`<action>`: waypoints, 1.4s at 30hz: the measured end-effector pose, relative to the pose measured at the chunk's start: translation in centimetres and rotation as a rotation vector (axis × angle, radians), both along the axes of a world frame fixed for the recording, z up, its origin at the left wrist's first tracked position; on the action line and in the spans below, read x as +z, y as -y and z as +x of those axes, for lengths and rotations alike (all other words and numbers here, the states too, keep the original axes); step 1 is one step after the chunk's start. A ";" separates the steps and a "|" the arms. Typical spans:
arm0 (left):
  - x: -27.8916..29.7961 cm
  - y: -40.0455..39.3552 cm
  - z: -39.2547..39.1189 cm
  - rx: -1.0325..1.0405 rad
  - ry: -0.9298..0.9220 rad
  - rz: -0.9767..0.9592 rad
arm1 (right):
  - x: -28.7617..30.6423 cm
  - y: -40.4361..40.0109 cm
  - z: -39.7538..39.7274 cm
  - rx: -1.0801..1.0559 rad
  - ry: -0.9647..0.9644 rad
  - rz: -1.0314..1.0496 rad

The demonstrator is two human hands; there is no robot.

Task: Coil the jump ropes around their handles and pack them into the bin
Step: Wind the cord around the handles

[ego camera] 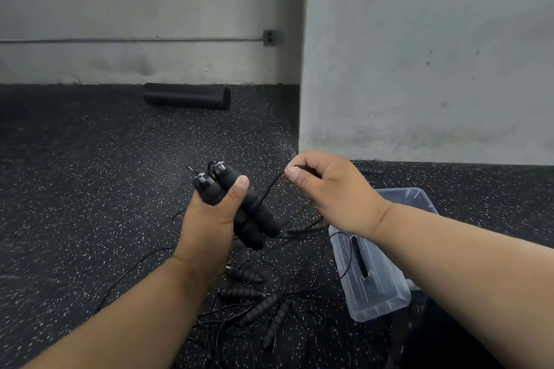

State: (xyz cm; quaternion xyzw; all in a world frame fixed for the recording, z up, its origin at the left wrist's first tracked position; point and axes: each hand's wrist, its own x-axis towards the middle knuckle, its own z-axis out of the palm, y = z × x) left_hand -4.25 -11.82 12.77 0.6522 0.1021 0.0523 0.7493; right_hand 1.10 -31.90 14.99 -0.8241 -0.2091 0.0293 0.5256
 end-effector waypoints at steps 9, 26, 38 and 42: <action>0.7 -1.2 1.1 0.041 -0.177 -0.383 | -1.7 -1.0 0.1 -0.055 -0.430 0.262; 0.6 -0.6 0.4 0.077 -0.185 -0.398 | -2.8 -2.3 -0.5 0.294 -0.562 0.054; 0.2 0.3 -0.4 -0.228 -0.176 -0.458 | -5.2 -4.4 0.0 0.199 -0.698 0.446; 0.6 0.7 -0.9 -0.236 -0.163 -0.426 | -5.4 -4.5 -0.1 0.181 -0.726 0.390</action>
